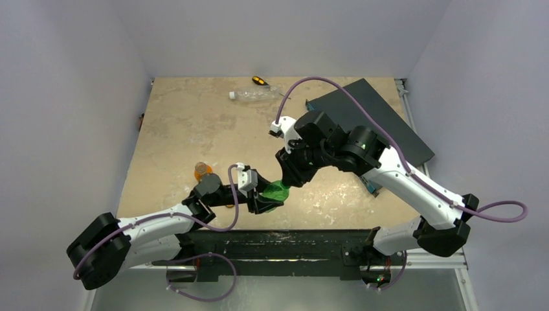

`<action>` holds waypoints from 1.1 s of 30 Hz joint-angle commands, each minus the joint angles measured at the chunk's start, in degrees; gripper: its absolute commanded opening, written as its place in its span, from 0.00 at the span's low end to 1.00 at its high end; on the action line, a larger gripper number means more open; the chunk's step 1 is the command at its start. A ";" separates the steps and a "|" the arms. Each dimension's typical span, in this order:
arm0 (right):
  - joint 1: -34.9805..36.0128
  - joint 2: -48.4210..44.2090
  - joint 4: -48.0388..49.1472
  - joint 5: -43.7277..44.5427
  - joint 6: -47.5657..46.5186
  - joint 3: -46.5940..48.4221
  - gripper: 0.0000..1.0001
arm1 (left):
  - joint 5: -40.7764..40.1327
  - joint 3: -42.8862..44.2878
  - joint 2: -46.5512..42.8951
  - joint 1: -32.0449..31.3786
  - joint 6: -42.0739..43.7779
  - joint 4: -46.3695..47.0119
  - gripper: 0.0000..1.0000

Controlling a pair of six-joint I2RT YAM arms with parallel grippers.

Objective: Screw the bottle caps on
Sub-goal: Screw the bottle cap onto the plastic bottle.

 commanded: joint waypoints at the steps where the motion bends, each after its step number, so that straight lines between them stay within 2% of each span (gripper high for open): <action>1: 1.85 1.48 7.16 -8.60 6.53 -1.89 0.07 | -11.03 2.71 -3.53 0.24 0.48 12.07 0.00; 8: 1.85 4.69 9.99 -9.93 15.35 -1.10 0.09 | -21.44 4.39 -4.24 -0.01 5.53 10.90 0.00; 13: 1.85 9.78 8.05 -5.33 21.74 2.54 0.08 | -33.18 5.46 -3.56 -0.64 9.37 9.86 0.00; 24: -0.55 18.12 10.77 1.31 35.99 2.06 0.08 | -53.19 5.78 5.36 -1.52 14.56 22.30 0.00; 28: -1.21 20.12 11.57 2.98 40.85 2.14 0.08 | -57.85 6.61 8.48 -1.60 15.43 24.39 0.00; 33: -1.40 21.31 13.07 4.01 45.03 2.98 0.08 | -59.76 7.24 11.65 -1.66 16.04 25.45 0.00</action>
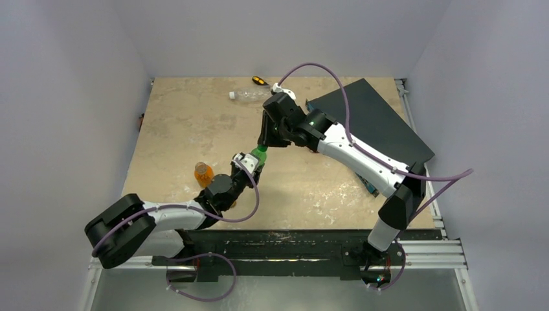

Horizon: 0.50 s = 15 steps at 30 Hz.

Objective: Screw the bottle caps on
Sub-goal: Screw the bottle cap onto the plastic bottle.

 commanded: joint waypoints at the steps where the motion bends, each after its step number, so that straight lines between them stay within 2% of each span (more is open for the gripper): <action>1: 4.44 2.71 -4.96 -14.41 10.11 -0.97 0.08 | -5.72 7.77 1.25 0.26 0.75 19.24 0.00; 11: 4.47 1.16 -1.84 -13.77 12.14 -1.28 0.13 | -5.02 5.59 5.37 0.24 -1.93 25.06 0.00; 15: 4.45 0.15 -2.70 -12.05 12.63 -0.65 0.23 | -4.28 5.67 6.05 0.30 -2.50 24.57 0.00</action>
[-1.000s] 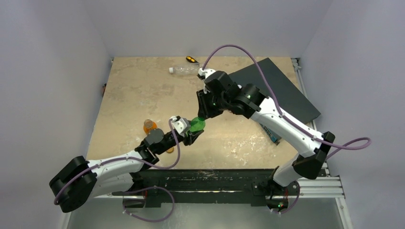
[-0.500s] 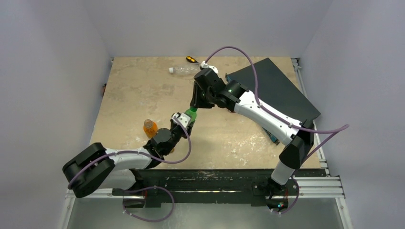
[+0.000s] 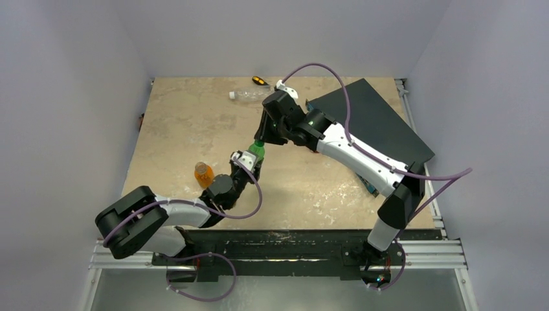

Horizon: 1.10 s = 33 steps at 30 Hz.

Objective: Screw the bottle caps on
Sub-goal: Screw the bottle cap onto the plastic bottle.

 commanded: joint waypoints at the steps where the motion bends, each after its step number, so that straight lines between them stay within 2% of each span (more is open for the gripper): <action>1: 4.80 -1.08 -6.55 -13.07 5.96 -0.38 0.26 | 1.55 5.57 -0.23 0.28 -2.56 14.10 0.00; 5: 4.80 -2.19 -8.96 -10.38 5.24 2.94 0.40 | 1.46 5.11 0.13 0.30 -3.41 13.33 0.00; 11: 4.72 -4.40 -11.86 -6.46 4.30 6.40 0.72 | 2.21 4.13 0.31 0.34 -6.26 12.18 0.00; 16: 4.63 -7.69 -11.64 -4.04 2.77 5.60 0.86 | 5.02 3.68 0.00 0.45 -7.95 10.24 0.00; 21: 4.62 -13.07 -9.08 -2.22 -4.48 2.77 0.94 | 14.20 4.27 -1.29 2.56 -11.64 4.96 0.00; 25: 4.63 -17.58 -7.82 -2.51 -18.02 0.70 0.95 | 28.17 5.18 -1.78 5.09 -15.13 1.17 0.00; 29: 4.63 -19.90 -8.95 -8.12 -31.35 -0.30 0.89 | 41.33 4.58 -3.07 6.44 -18.54 1.03 0.00; 31: 4.63 -21.29 -9.63 -9.92 -34.87 -1.39 0.82 | 47.41 4.43 -4.04 6.96 -19.92 0.73 0.00; 33: 4.61 -22.67 -9.23 -14.20 -37.40 -2.51 0.82 | 51.98 3.92 -5.57 6.98 -20.89 0.33 0.00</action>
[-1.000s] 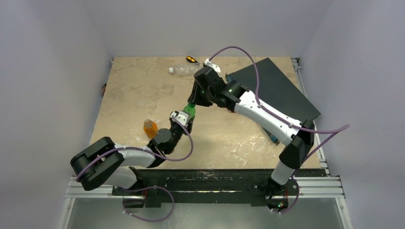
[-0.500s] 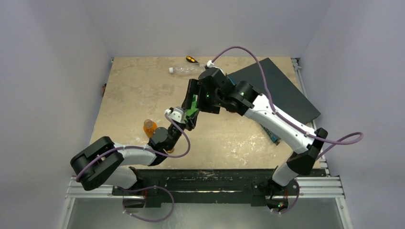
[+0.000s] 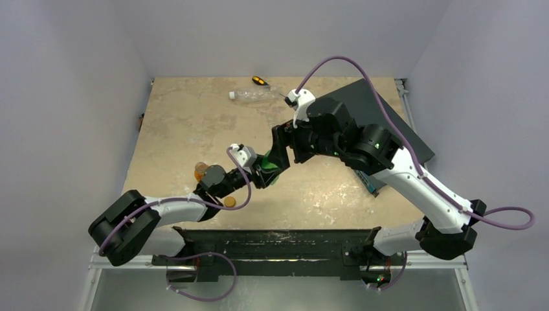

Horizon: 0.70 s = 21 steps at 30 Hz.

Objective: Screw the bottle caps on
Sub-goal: Screw the bottle cap onto the plastic bottle.

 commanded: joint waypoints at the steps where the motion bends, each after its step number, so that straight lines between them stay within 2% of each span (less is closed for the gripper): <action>1: 0.25 -2.67 -0.13 -7.74 -13.20 -2.30 0.82 | 18.39 0.56 -4.49 0.57 -4.63 1.04 0.00; 7: 0.25 -4.91 -2.57 -9.63 -15.48 -2.26 0.76 | 27.45 -1.82 -9.72 0.53 -6.61 0.19 0.00; 21: 0.26 -5.52 -3.67 -18.58 -16.28 -5.87 0.65 | 32.39 -4.13 -13.00 0.51 -10.50 3.78 0.00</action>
